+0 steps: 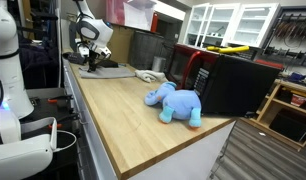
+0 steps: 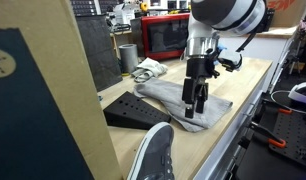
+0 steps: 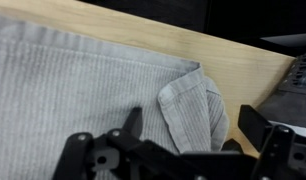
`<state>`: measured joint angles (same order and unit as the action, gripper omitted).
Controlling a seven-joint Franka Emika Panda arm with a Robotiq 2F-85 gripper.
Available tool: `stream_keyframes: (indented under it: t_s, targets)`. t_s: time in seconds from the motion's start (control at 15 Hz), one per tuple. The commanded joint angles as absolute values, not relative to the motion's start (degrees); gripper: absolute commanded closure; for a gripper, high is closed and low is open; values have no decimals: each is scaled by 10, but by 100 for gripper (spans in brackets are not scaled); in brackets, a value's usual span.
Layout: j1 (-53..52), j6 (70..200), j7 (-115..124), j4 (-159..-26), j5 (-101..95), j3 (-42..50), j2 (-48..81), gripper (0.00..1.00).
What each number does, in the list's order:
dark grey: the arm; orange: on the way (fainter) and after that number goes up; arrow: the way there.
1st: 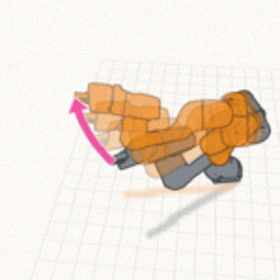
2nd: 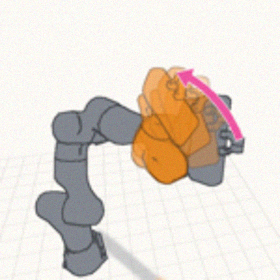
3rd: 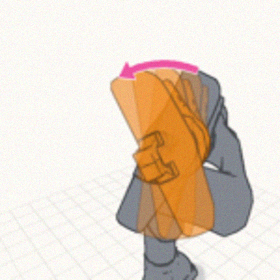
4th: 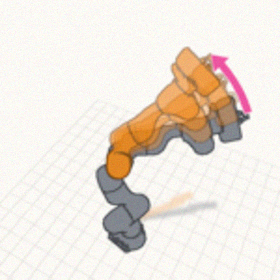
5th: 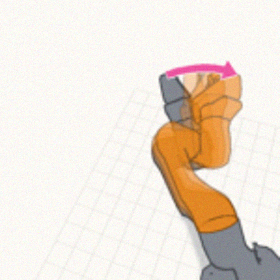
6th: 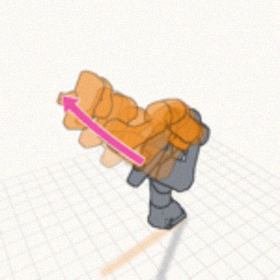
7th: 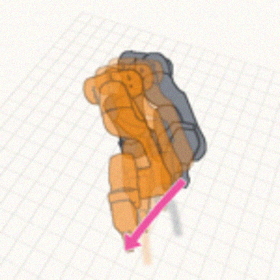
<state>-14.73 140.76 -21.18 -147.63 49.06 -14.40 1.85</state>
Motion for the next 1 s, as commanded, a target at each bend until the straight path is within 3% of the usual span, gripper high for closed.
stream_keyframes:
  t_s: [0.0,0.93]
  targets:
    - [-150,1402,-227,-1480,518,-153,14,0]
    - [-167,1385,-219,-1478,539,-171,-11,0]
